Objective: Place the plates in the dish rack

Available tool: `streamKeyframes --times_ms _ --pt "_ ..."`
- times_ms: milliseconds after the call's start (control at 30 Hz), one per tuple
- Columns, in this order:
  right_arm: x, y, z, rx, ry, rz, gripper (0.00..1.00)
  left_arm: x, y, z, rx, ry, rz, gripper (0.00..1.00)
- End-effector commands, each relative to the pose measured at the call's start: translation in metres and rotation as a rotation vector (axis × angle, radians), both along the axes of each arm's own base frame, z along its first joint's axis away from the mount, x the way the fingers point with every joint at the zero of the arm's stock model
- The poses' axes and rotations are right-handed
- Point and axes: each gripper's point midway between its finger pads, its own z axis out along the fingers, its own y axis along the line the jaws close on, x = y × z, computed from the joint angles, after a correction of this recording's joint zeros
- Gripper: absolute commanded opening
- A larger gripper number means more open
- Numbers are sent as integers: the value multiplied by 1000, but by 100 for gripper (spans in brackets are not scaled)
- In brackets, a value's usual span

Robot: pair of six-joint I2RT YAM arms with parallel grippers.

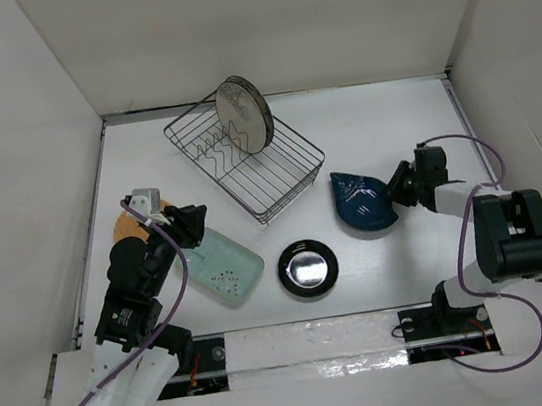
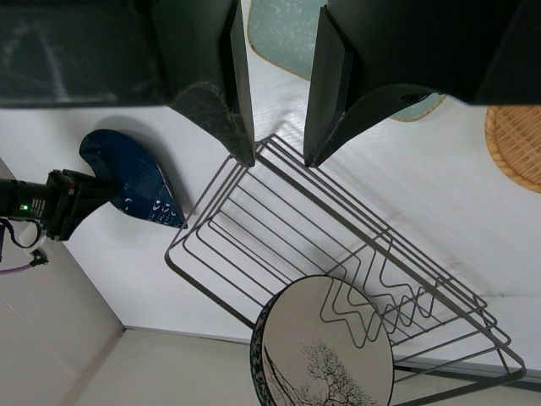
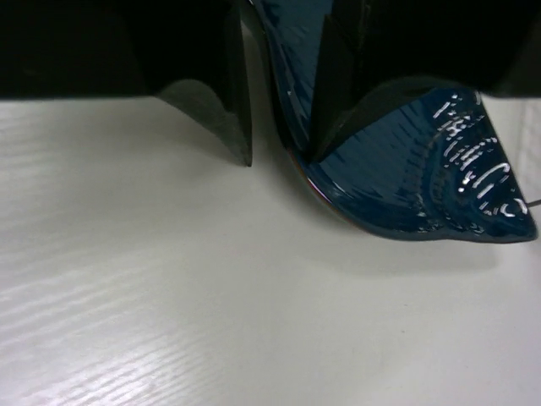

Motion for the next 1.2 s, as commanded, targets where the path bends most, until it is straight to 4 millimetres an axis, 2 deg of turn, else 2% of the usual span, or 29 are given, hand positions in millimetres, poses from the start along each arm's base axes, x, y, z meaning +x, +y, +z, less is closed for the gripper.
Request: streamKeyframes --times_ms 0,67,167,200,333,400,433,500,533,567,633,667,733,767,800,867,900,933,967,1000,1033,1067,1100,1133,1167 --pt "14 -3 6 36 -40 10 31 0 -1 22 -20 -63 -6 26" --pt "15 -3 5 56 -40 13 28 1 -1 22 -20 -62 -3 27" --pt "18 -5 4 58 -47 17 12 2 0 21 -15 -60 5 26" --pt "18 -5 3 56 -44 19 2 2 0 20 -13 -56 6 26" --pt "18 -8 6 61 -60 5 0 3 0 20 -12 -53 8 26" --pt "21 -10 19 77 -118 -14 0 4 0 18 -8 -48 8 26" --pt "22 -12 39 71 -177 -24 0 4 0 18 -10 -47 8 26" --pt "22 -14 62 49 -240 -61 0 4 0 17 -9 -46 8 26" --pt "22 -8 76 37 -273 -55 0 5 -1 17 -9 -45 6 26" --pt "28 -12 115 3 -372 -83 0 5 -1 18 -9 -46 3 26" --pt "26 -8 148 -32 -426 -92 0 5 -2 17 -9 -45 0 26" --pt "27 -3 190 -60 -519 -98 0 5 -2 17 -8 -43 -1 26" --pt "26 3 235 -83 -615 -99 0 4 -2 17 -10 -42 -1 26" --pt "24 19 256 -91 -664 -55 0 4 -2 17 -10 -44 -1 26" --pt "25 25 294 -95 -740 -56 0 4 -2 17 -11 -44 -3 26" --pt "27 44 322 -134 -781 2 0 4 -2 18 -12 -48 -3 26" --pt "32 69 321 -152 -765 50 0 3 -2 19 -15 -50 -1 26" --pt "34 81 356 -156 -825 61 0 3 -2 20 -16 -53 -1 26" --pt "37 93 365 -203 -841 95 0 3 -1 20 -17 -56 2 26" --pt "36 113 371 -225 -843 122 0 1 0 23 -21 -66 5 26" --pt "51 130 361 -271 -810 149 0 1 1 24 -21 -71 8 26" --pt "54 138 396 -293 -869 149 0 0 2 25 -23 -75 13 26" --pt "59 147 400 -320 -861 156 0 -2 5 31 -30 -94 23 25" --pt "72 174 384 -348 -828 207 0 -3 6 35 -38 -109 27 22" --pt "77 182 416 -344 -880 193 0 -5 10 37 -47 -123 39 10"
